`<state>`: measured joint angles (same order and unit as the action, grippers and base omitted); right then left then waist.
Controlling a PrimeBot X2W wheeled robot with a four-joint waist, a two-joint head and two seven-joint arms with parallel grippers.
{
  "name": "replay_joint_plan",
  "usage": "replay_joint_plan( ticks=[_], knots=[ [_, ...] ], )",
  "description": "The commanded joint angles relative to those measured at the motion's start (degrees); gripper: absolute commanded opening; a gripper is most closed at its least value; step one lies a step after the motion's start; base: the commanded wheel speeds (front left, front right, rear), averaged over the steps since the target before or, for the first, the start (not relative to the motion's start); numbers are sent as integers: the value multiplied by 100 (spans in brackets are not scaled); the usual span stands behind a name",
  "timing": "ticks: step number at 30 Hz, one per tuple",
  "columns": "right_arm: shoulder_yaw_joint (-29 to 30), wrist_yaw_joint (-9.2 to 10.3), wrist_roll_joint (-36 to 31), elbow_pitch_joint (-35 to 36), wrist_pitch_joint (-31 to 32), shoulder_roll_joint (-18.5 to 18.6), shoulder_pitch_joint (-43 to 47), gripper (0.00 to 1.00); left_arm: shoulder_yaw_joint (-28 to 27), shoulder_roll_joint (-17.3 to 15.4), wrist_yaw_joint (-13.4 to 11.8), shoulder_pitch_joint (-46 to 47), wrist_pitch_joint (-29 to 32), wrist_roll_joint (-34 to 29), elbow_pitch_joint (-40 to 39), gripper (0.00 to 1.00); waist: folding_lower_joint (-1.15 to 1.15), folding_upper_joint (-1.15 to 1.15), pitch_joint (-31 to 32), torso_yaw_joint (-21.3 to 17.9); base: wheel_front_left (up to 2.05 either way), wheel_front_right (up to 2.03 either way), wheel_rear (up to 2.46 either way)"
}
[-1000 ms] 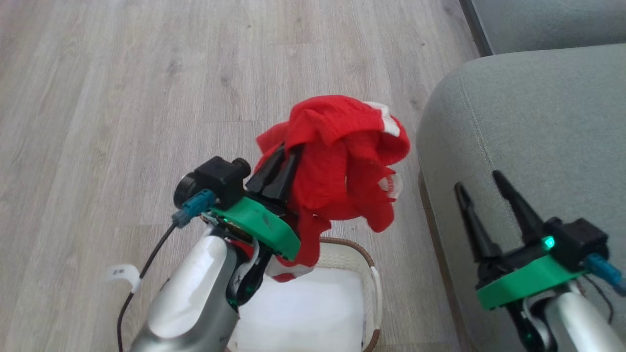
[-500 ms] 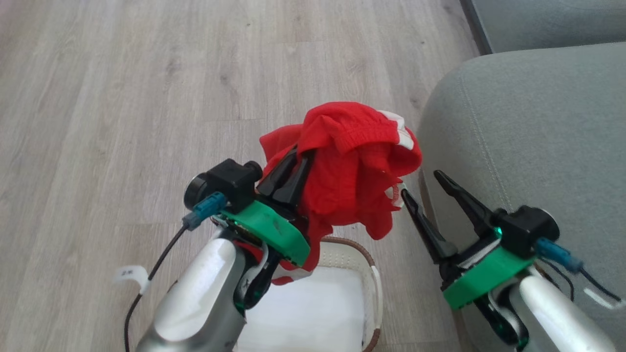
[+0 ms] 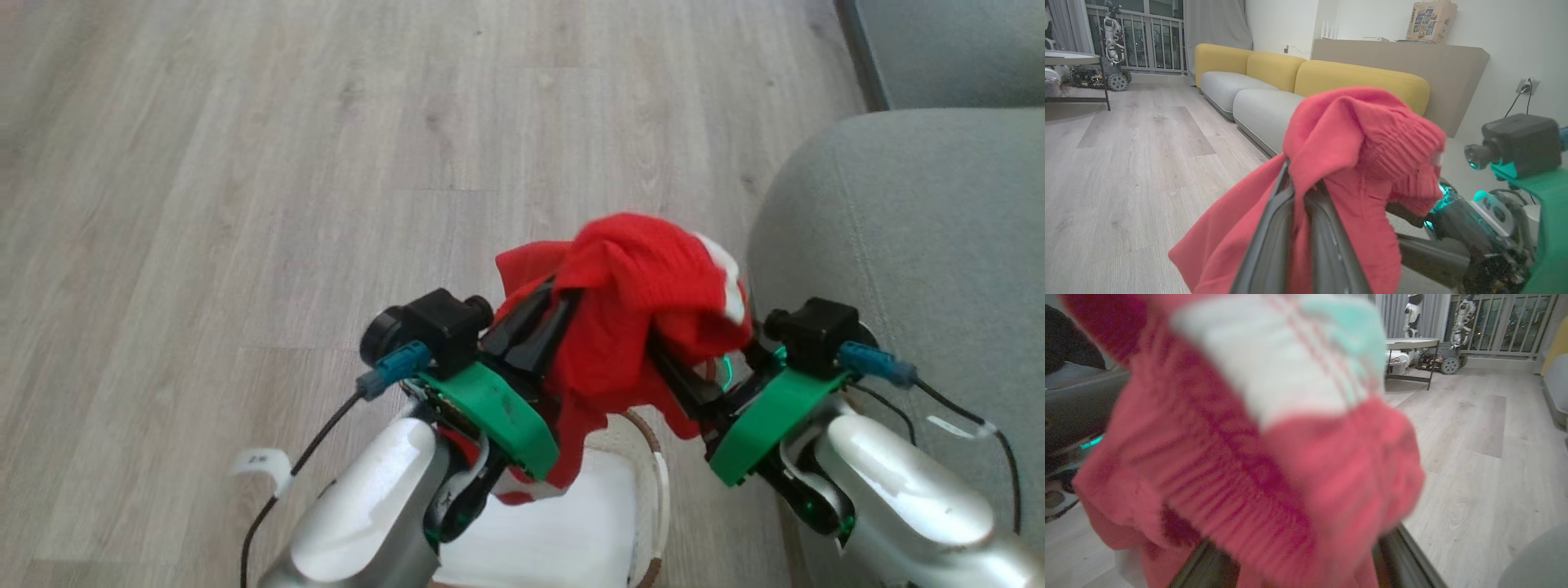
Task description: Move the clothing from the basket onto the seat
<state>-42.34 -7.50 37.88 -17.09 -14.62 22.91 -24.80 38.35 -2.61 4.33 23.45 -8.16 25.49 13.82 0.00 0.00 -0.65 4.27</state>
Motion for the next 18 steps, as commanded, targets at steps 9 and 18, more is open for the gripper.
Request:
replay_joint_plan(
  ticks=[9,18],
  knots=[
    [-687,1,563,-142,-38,23,-658,100,247,-27,-100,547,-133,257,-63,0,0,0,9,342,0,0,0],
    [-890,1,553,-220,-38,-48,-771,0,364,-27,-183,603,-204,358,74,0,0,0,14,385,0,0,0]
  ],
)
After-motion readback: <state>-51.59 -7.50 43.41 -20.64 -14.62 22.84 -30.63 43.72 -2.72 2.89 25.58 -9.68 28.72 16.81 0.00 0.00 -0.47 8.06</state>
